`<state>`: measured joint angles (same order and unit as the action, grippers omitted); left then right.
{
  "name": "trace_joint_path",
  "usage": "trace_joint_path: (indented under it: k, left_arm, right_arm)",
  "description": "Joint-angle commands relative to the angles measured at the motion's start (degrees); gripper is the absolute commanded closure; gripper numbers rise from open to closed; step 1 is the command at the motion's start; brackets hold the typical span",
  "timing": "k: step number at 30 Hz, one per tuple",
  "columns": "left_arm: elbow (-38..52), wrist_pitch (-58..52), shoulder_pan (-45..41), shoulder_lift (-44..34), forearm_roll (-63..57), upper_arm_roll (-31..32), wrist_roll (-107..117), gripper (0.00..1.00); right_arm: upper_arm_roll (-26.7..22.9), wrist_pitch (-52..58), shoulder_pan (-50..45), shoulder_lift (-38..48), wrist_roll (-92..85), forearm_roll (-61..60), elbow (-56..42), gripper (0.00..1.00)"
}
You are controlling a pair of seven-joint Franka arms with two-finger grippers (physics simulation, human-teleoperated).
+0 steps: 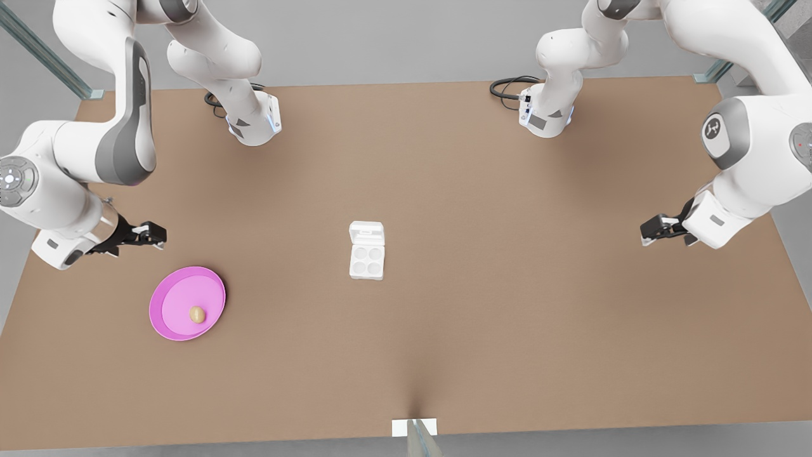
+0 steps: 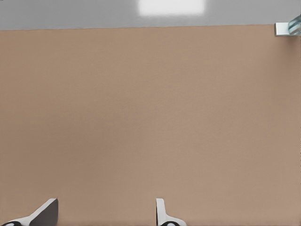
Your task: Pack egg into the box and close the box lid
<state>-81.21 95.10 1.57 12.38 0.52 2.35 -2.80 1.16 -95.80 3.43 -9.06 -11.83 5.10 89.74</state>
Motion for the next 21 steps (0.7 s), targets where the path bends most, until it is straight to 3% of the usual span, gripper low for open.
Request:
trace_joint_path:
  k: [1,3,5,8,11,13,14,16,21]
  left_arm:
    - [-0.1,0.0,-2.2,0.3,-0.6,0.0,-0.9,0.00]
    - [0.0,0.0,-2.5,0.6,-1.8,0.0,-1.0,0.00]
    - [0.2,0.4,-3.9,1.4,-1.9,0.2,-0.9,0.00]
    - [0.3,0.2,-6.1,2.3,-1.4,0.2,-0.7,0.00]
    - [0.3,-8.1,-6.4,2.3,-1.2,0.1,-9.2,0.00]
    - [0.7,-12.6,-12.0,3.5,-0.5,0.1,-8.2,0.00]
    - [5.2,-13.3,-11.9,3.5,0.4,0.0,-7.6,0.00]
    - [12.5,-13.1,-5.3,3.5,7.3,-0.2,2.7,0.00]
    - [13.2,-9.5,1.5,4.0,6.1,-0.2,3.0,0.00]
  right_arm:
    - [0.0,0.0,0.0,0.1,0.0,0.0,0.0,0.00]
    - [0.0,-0.7,0.0,-0.9,0.6,0.0,0.0,0.00]
    - [0.1,-14.0,-0.3,-8.4,0.6,0.6,6.6,0.00]
    - [0.1,-24.0,-0.9,-14.0,0.7,0.6,10.2,0.00]
    - [0.0,-29.7,-0.8,-15.8,-0.1,0.7,12.9,0.00]
    - [0.0,-36.6,0.2,-16.0,-5.2,0.7,18.2,0.00]
    - [0.0,-36.6,0.6,-16.0,-6.7,0.7,18.2,0.00]
    - [-0.1,-38.5,1.2,-17.2,-6.8,0.7,17.7,0.00]
    - [-0.1,-40.5,2.7,-22.7,-6.2,0.3,14.4,0.00]
